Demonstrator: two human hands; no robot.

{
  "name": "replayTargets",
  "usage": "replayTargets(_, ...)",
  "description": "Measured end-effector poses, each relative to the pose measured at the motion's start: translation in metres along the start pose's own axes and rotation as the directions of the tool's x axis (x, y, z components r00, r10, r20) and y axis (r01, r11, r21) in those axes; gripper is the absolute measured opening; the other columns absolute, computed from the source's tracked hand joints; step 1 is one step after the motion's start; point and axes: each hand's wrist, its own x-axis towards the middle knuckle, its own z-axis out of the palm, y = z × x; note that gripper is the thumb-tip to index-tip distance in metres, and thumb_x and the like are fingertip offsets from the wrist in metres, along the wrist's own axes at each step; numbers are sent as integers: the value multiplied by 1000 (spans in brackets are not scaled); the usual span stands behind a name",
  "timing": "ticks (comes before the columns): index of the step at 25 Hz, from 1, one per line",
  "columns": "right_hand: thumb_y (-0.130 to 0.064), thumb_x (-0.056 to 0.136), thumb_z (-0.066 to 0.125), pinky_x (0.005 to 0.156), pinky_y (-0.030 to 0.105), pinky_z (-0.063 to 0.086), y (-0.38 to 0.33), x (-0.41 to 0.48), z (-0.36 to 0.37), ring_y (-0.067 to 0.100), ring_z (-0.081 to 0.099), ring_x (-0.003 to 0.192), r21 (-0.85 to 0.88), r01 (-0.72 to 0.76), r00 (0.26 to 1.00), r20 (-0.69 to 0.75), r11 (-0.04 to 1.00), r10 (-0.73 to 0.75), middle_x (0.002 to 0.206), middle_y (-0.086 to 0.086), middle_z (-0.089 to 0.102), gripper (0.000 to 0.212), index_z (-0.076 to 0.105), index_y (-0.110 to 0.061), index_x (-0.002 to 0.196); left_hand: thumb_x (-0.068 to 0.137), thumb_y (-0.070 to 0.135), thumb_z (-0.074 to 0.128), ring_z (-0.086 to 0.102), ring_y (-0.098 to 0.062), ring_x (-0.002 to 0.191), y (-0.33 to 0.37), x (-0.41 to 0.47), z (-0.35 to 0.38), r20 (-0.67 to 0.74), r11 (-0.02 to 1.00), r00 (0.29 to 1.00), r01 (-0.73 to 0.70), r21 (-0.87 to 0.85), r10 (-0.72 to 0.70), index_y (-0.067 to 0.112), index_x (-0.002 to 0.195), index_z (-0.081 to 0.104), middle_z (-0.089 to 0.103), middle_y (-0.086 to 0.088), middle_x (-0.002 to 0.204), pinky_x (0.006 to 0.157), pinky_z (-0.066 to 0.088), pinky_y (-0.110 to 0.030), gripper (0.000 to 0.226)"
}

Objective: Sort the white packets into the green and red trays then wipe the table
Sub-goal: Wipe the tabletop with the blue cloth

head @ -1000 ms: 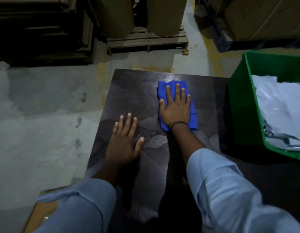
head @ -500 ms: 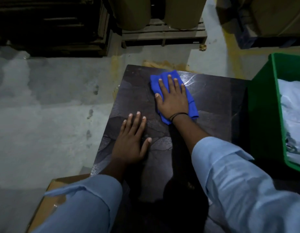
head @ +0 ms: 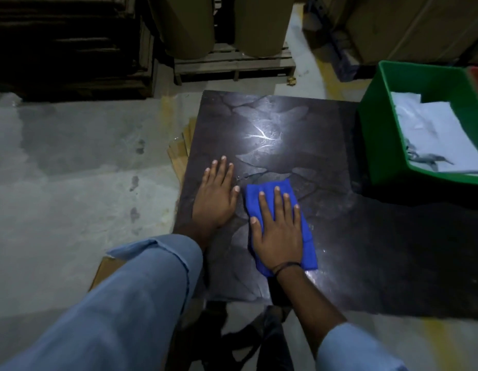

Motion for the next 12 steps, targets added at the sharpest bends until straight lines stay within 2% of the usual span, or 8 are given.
replayTargets(3,-50,99,36,121,53,15,-17,-77,-1,27,4,154,-9,3,999,43,1000,-3,167,7,6,66,15,-29,158,100,43,30,10,-32,156,-11,-22,-4,26,1000,1000,-4,13,4,8,158,26,12,-13,169,127,11,-48,68)
replayTargets(5,-50,98,38,120,54,17,-27,-94,1,27,3,154,-7,-9,999,50,1000,10,167,7,5,67,17,-29,158,100,44,31,8,-33,156,-22,-18,-11,23,1000,1000,7,25,-8,7,159,24,11,-13,169,126,11,-50,70)
replayTargets(12,-51,98,35,121,53,13,-44,-22,14,30,4,154,3,-60,998,17,998,60,167,8,5,67,17,-27,158,100,43,30,13,-35,155,-37,11,-12,-19,997,999,50,60,-49,5,158,26,18,-13,168,126,15,-49,69)
